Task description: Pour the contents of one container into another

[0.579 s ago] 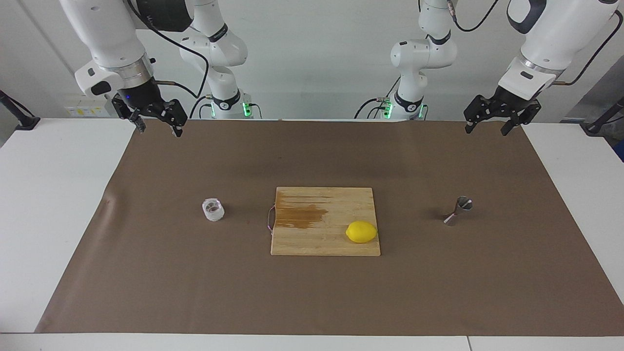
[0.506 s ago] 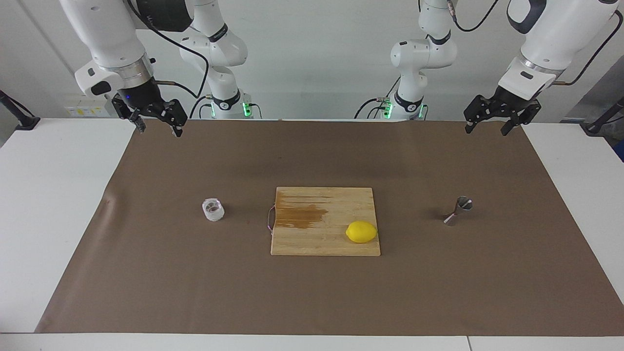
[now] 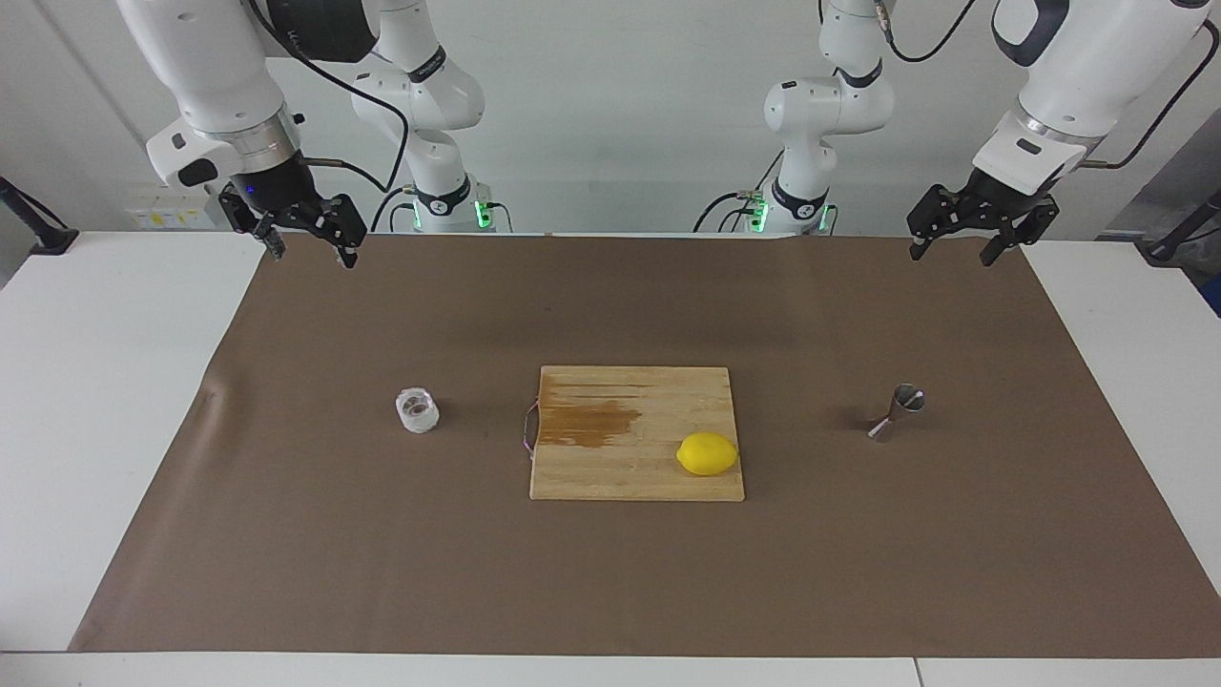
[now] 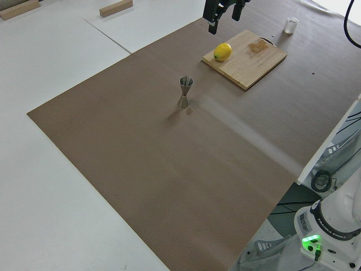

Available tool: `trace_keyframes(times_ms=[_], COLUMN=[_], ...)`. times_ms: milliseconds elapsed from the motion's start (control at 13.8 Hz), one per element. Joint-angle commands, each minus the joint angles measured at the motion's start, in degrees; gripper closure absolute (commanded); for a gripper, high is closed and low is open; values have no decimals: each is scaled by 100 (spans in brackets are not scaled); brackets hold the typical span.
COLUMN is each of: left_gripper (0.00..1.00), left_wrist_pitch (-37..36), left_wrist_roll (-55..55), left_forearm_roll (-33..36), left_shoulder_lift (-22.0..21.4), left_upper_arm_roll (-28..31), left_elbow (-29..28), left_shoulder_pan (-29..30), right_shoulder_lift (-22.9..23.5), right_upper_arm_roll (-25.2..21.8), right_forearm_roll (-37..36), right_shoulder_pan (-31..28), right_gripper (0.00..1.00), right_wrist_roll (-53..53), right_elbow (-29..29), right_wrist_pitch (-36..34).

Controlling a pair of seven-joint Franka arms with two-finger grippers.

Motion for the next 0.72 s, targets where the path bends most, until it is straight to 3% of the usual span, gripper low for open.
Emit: trace_keyframes(times_ms=[0, 434, 651], left_gripper=[0, 0, 0], left_wrist_pitch=[-27, 149, 500], left_wrist_roll=[8, -536, -1940], left_forearm_roll=[26, -35, -666], left_shoulder_lift=[-15, 256, 450], left_upper_arm_roll=[-8, 27, 27], left_elbow=[44, 0, -148], left_shoulder_pan=[-16, 414, 782], right_shoulder_lift=[-91, -91, -91], right_upper_arm_roll=[47, 47, 47], right_forearm_roll=[127, 127, 127], right_shoulder_pan=[-90, -90, -90], right_gripper=[0, 0, 0], right_wrist_roll=[36, 27, 36], right_elbow=[-60, -60, -60], right_wrist_pitch=[-36, -36, -36])
